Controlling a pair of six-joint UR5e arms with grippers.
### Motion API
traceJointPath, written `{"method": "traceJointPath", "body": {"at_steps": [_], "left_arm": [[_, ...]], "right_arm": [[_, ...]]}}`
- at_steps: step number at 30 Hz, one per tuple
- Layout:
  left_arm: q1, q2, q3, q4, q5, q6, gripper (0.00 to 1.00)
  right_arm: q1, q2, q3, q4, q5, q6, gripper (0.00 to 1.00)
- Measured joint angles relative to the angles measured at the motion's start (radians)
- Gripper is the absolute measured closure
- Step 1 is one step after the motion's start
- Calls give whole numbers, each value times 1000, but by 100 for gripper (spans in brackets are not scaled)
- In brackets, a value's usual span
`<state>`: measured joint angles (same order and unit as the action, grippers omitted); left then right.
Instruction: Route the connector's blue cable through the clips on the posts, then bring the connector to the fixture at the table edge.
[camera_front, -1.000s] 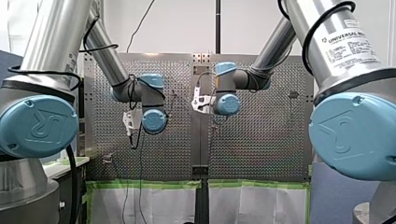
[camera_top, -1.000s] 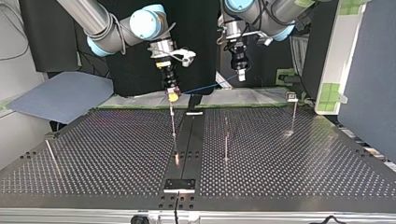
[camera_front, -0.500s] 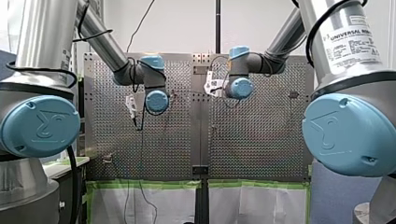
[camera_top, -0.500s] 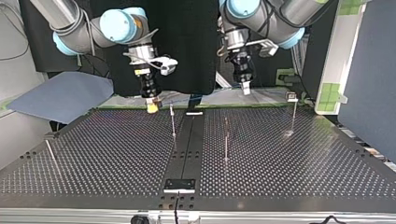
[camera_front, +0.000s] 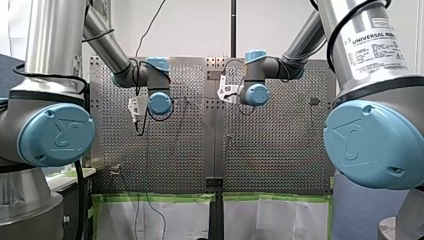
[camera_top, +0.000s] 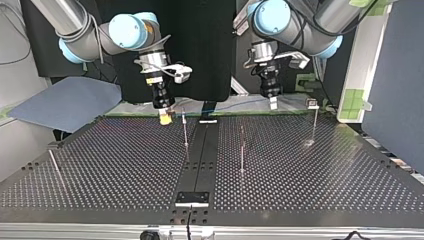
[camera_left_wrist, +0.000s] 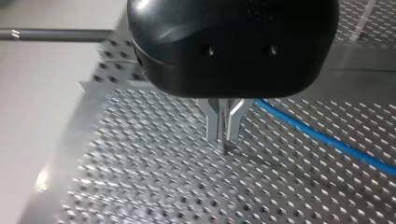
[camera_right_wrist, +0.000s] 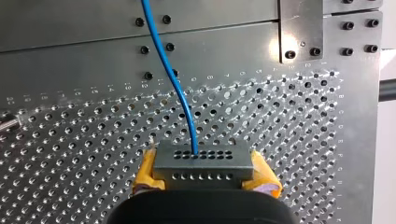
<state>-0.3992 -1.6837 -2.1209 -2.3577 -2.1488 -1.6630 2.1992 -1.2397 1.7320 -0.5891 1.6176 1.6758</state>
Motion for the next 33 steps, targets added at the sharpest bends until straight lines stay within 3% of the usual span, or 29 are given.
{"method": "traceJointPath", "body": {"at_steps": [6, 14, 26, 33], "left_arm": [[47, -43, 17, 12, 47, -2, 88], [97, -55, 52, 10, 109, -4, 86], [111, -120, 129, -27, 208, -3, 86], [120, -130, 181, -57, 252, -3, 86]], "right_arm": [[-5, 3, -19, 4, -1, 2, 100], [-9, 29, -34, 7, 2, 2, 100], [-10, 74, -75, 8, 0, 7, 100], [-12, 92, -84, 4, -1, 10, 100]]}}
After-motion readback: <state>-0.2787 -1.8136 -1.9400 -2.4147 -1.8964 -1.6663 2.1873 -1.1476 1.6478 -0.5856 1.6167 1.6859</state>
